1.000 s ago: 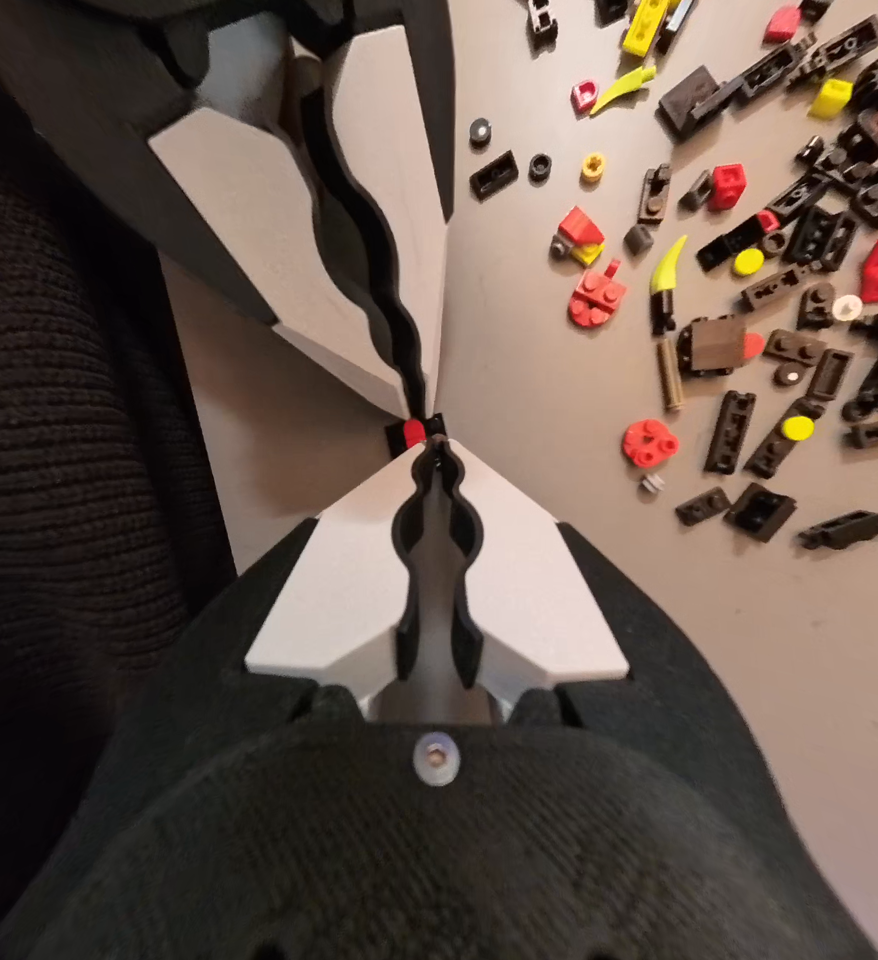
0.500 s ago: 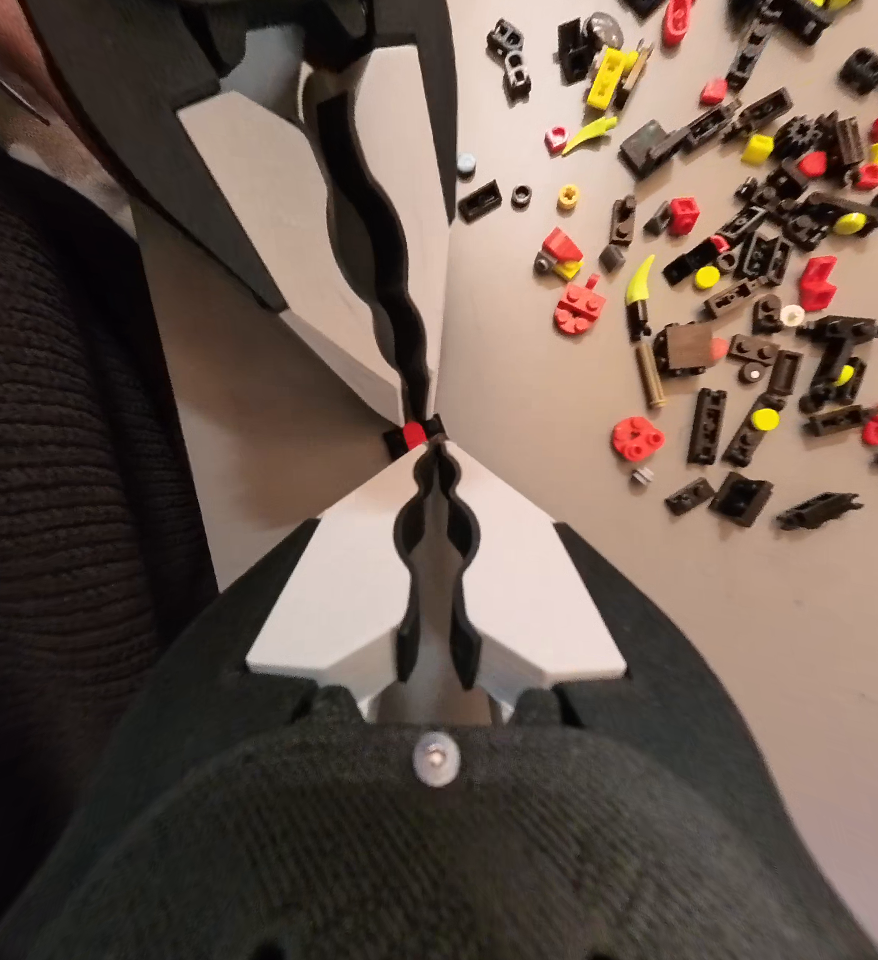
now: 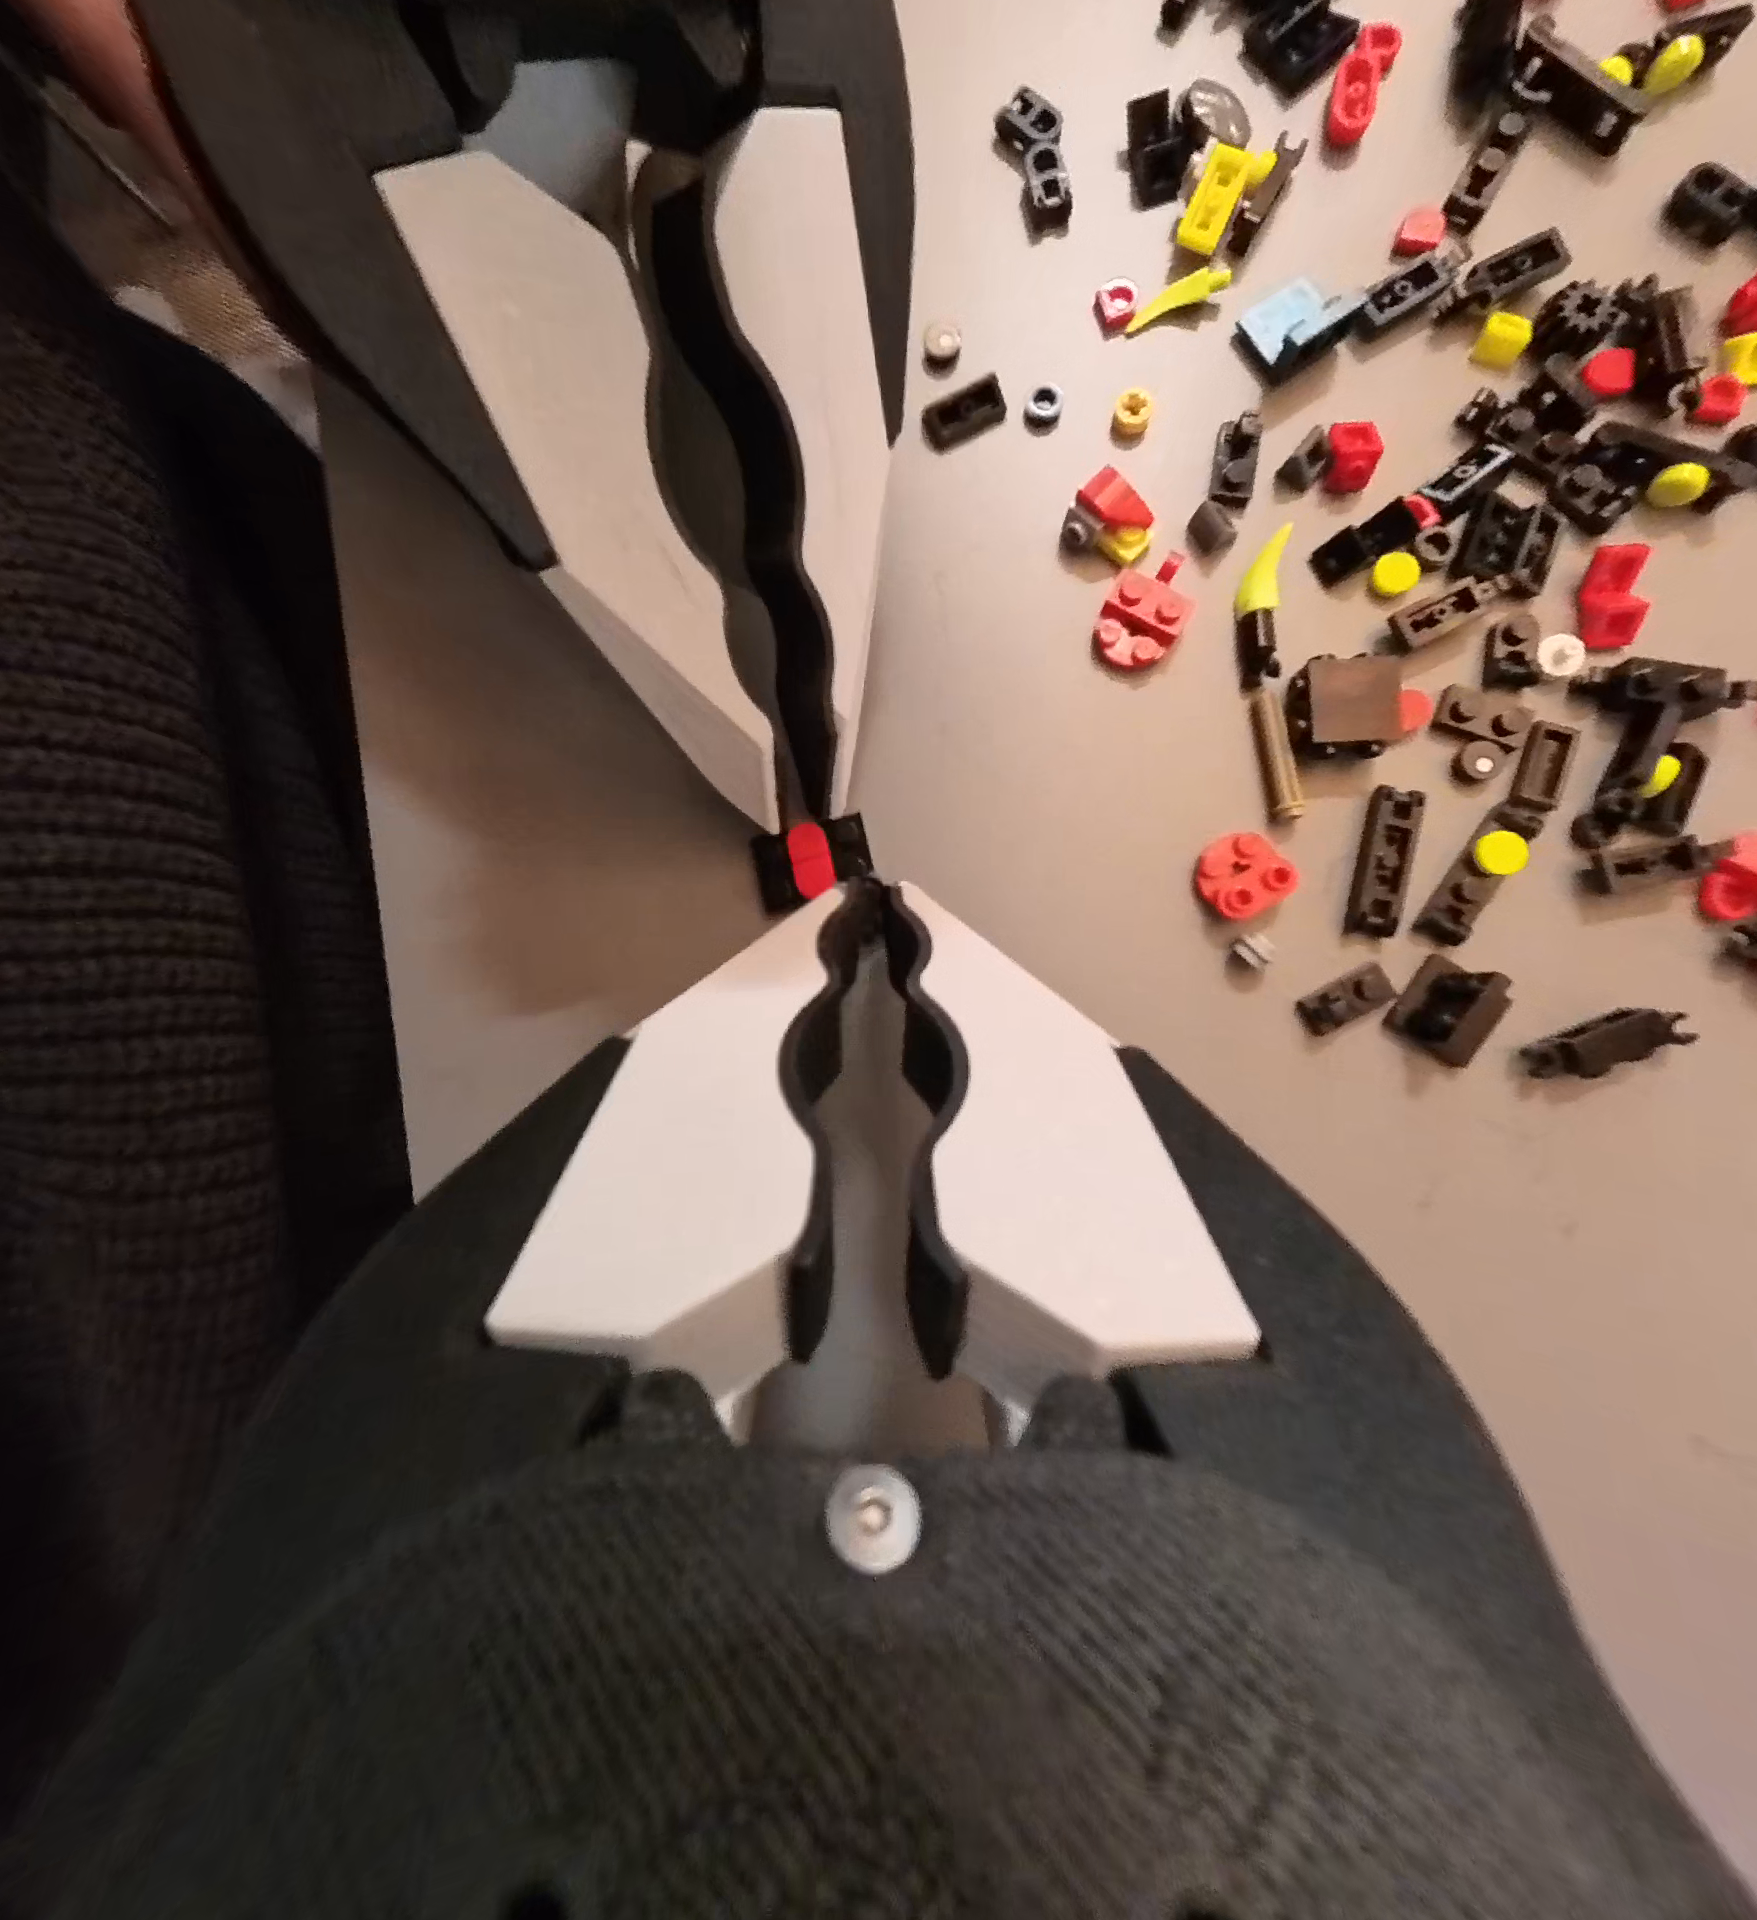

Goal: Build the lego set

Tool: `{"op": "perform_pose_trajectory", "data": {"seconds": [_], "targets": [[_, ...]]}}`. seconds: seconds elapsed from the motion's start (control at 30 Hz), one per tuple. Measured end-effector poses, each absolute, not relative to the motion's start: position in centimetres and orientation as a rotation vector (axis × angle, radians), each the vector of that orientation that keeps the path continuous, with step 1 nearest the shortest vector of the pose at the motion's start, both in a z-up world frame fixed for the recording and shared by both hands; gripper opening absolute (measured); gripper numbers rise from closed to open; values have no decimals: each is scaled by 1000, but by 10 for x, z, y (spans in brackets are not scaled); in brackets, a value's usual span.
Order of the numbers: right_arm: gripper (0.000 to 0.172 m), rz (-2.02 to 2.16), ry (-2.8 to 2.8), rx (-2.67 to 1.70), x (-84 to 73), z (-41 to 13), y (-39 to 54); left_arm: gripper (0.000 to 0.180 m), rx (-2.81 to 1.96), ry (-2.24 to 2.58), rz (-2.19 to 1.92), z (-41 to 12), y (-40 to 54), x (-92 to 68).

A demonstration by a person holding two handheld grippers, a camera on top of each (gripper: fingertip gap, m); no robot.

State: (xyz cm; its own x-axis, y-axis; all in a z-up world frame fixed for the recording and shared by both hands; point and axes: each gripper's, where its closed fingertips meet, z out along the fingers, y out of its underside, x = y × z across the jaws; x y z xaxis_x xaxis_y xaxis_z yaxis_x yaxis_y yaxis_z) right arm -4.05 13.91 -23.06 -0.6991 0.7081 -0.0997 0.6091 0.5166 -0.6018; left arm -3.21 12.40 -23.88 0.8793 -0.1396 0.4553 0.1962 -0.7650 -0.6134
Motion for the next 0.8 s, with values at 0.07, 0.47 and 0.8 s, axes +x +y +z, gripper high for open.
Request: {"op": "perform_pose_trajectory", "data": {"seconds": [0.07,0.47,0.8], "targets": [[6,968,-2603,-1100,-40,-230,139,3,-2356,-43,-643,-239,124,-32],[7,984,-2702,-980,-36,-239,136,4,-2353,-46,-656,-239,125,-31],[7,943,-2715,-1014,-36,-238,135,4,-2352,-48,-659,-239,126,-31]]}}
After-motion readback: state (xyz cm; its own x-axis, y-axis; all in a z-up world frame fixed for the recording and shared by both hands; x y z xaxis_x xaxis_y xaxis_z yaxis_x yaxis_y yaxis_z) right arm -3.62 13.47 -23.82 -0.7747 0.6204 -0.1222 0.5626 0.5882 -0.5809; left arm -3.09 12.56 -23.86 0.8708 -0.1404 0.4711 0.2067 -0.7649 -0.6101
